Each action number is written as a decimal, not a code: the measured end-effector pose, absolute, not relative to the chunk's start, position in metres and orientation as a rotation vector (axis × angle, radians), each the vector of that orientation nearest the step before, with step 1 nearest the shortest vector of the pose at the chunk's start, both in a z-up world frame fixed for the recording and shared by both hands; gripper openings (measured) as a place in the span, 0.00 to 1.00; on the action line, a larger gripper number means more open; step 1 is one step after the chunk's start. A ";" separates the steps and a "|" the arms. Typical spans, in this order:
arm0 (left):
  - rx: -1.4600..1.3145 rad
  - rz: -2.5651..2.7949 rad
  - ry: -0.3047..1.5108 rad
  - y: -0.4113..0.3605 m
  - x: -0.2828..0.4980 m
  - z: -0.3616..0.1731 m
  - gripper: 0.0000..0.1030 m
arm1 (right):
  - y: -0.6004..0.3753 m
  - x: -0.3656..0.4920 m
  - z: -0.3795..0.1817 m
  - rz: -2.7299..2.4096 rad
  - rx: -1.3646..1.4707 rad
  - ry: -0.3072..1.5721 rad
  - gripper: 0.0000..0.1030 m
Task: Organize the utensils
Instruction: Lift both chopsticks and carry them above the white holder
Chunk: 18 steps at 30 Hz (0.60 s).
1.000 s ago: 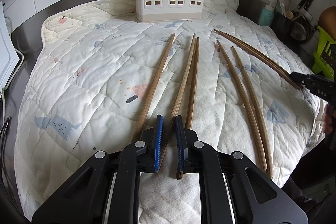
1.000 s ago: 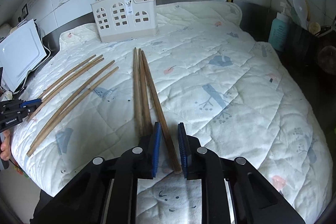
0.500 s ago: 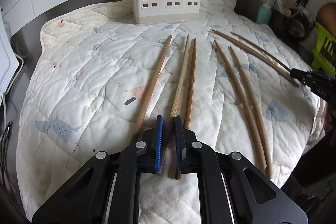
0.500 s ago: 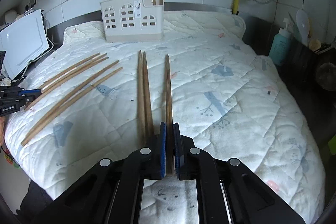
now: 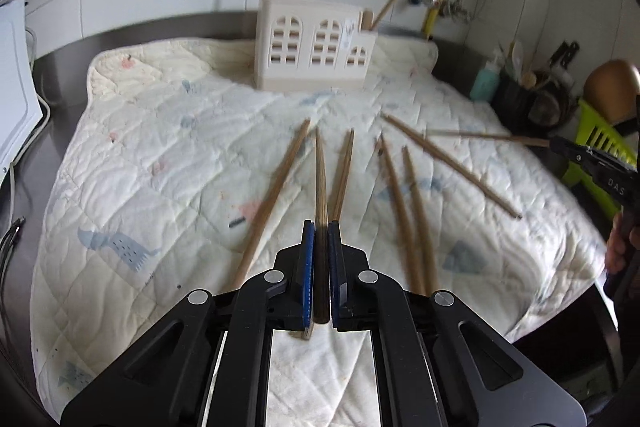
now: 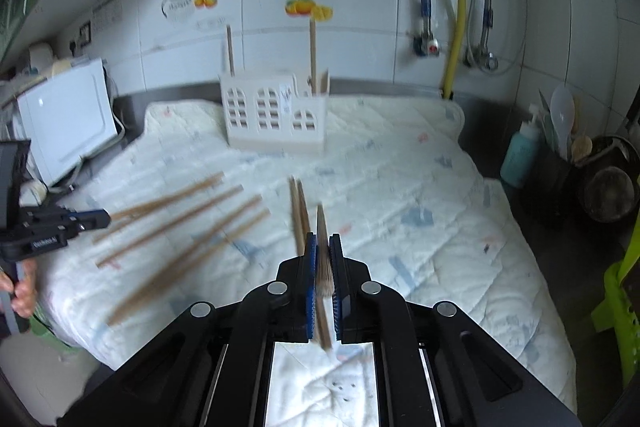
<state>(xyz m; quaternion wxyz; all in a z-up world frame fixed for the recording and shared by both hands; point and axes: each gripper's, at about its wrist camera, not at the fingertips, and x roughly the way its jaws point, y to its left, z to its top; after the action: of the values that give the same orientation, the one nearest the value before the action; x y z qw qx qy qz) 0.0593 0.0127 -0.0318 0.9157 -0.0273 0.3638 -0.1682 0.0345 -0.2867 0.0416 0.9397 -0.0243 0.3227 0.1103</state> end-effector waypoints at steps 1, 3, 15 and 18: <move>-0.062 -0.344 0.734 0.013 0.059 -0.028 0.05 | -0.286 0.035 0.047 0.233 -0.043 0.649 0.06; -0.078 -0.335 0.701 0.014 0.059 -0.020 0.05 | -0.283 0.034 0.059 0.253 -0.036 0.623 0.06; -0.077 -0.326 0.608 0.007 0.078 0.010 0.05 | -0.272 0.056 0.109 0.347 -0.031 0.564 0.06; -0.069 -0.329 0.594 0.007 0.083 0.020 0.05 | -0.269 0.071 0.123 0.376 -0.035 0.554 0.06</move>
<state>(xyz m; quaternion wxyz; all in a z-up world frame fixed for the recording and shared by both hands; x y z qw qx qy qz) 0.0834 0.0069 0.0200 0.9423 -0.0338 0.2913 -0.1613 0.0709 -0.2695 0.1233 0.9443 -0.0172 0.2720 0.1843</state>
